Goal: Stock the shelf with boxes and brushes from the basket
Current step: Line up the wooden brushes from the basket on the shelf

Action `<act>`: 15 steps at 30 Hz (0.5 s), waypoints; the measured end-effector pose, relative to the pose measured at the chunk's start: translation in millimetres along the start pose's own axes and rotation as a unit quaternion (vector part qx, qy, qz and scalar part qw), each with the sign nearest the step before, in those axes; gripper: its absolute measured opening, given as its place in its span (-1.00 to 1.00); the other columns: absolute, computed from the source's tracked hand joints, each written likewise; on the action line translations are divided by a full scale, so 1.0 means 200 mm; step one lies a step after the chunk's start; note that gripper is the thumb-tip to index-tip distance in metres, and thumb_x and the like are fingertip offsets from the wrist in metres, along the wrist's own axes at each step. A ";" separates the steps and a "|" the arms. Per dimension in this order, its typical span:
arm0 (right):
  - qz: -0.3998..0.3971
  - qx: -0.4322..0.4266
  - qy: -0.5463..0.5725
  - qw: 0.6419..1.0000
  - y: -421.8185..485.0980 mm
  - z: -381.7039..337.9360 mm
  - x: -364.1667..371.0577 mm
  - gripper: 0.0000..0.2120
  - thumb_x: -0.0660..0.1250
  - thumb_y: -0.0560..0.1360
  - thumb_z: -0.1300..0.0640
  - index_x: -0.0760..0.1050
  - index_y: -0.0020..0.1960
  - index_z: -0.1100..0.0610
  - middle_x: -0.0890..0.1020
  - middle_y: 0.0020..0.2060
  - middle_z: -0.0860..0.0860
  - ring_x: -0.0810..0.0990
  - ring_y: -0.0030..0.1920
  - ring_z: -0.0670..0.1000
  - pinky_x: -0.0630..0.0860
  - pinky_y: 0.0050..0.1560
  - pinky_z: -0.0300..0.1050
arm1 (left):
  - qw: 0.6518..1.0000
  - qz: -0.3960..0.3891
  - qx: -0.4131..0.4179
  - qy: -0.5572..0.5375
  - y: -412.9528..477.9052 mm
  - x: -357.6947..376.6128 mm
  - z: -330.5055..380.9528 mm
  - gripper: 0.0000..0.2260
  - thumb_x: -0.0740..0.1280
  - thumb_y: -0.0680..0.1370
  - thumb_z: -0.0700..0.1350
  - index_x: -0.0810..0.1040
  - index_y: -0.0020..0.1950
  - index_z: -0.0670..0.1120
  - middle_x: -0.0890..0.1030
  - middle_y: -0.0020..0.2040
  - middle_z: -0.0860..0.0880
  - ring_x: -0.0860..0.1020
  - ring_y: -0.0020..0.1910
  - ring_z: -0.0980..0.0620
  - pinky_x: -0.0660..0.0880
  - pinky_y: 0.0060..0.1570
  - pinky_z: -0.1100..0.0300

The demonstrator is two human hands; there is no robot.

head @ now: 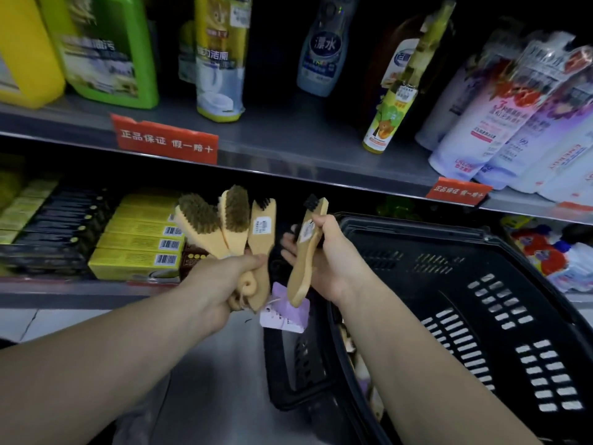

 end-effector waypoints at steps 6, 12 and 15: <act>0.026 -0.010 -0.051 0.998 -0.03 -0.06 -0.09 -0.74 0.20 0.57 0.06 0.45 0.12 0.23 0.51 -0.05 0.11 0.53 0.11 0.11 0.57 -0.07 -0.08 | 1.000 -0.013 -0.016 -0.001 -0.01 0.10 -0.06 -0.86 0.45 0.43 -0.22 0.53 -0.08 -0.10 0.57 -0.28 -0.07 0.45 -0.34 0.00 0.26 -0.38 0.18; 0.066 0.023 -0.097 0.993 -0.11 -0.14 -0.35 -0.68 0.17 0.57 0.02 0.45 0.17 0.23 0.61 0.00 0.14 0.62 0.04 0.09 0.62 -0.28 -0.16 | 0.999 -0.021 -0.015 0.044 0.01 0.16 -0.10 -0.87 0.45 0.43 -0.20 0.55 -0.10 -0.06 0.53 -0.35 -0.02 0.39 -0.44 0.06 0.21 -0.56 0.31; 0.087 0.052 -0.143 0.985 -0.15 -0.19 -0.42 -0.68 0.15 0.57 0.00 0.51 0.02 0.24 0.62 -0.07 0.14 0.64 -0.10 0.06 0.59 -0.34 -0.21 | 0.998 0.005 0.001 0.055 0.05 0.13 -0.08 -0.87 0.45 0.43 -0.20 0.53 -0.12 -0.04 0.54 -0.29 -0.02 0.41 -0.38 0.05 0.22 -0.51 0.28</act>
Point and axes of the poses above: each hand's wrist, its own y-axis towards the middle knuckle, its own x-axis out of the palm, z = x × y, the point moved 2 cm from there along y, towards the middle knuckle
